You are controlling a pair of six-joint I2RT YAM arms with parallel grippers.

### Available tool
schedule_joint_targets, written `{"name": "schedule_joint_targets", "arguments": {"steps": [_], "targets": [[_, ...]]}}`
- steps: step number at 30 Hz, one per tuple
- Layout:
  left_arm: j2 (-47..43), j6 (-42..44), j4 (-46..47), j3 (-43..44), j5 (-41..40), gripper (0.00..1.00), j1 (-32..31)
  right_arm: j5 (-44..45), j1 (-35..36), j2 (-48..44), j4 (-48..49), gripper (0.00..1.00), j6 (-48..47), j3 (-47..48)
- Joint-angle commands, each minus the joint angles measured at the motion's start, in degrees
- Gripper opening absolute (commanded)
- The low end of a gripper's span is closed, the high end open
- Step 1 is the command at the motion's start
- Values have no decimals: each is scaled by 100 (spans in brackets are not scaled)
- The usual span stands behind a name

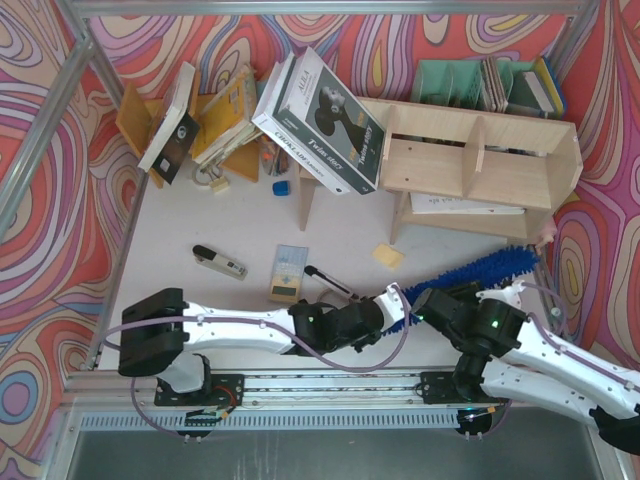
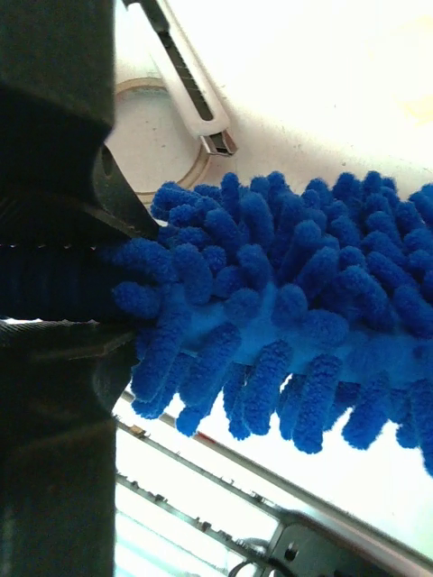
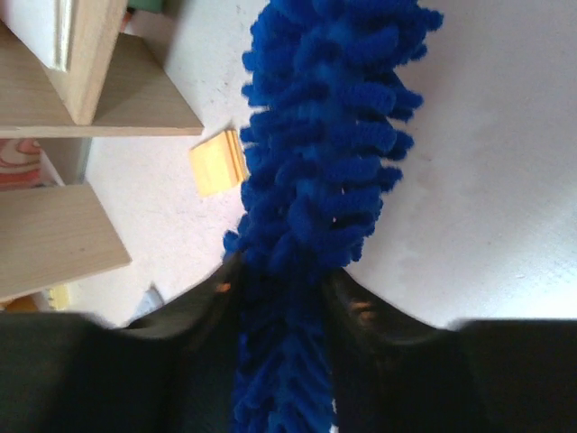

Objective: Dust the bookshelf with a duster

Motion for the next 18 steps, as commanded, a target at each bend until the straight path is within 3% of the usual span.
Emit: {"name": "schedule_joint_targets", "arguments": {"steps": [1,6,10,14,18], "targets": [[-563,-298,-367,137,-469,0,-229,460,23,-214,-535,48,-50,334],[-1099,-627,-642,-18,-713,0,-439,794,28,-582,-354,69,-898,664],[-1541,-875,-1013,-72,-1057,0,-627,1008,27,-856,291,72,-2373,956],[-1965,-1013,-1161,-245,-1332,0,-801,703,26,-962,1644,72,-4065,1098],[-2203,-1035,-1001,-427,-1490,0,-913,258,22,-626,1946,72,-4243,1100]]}}
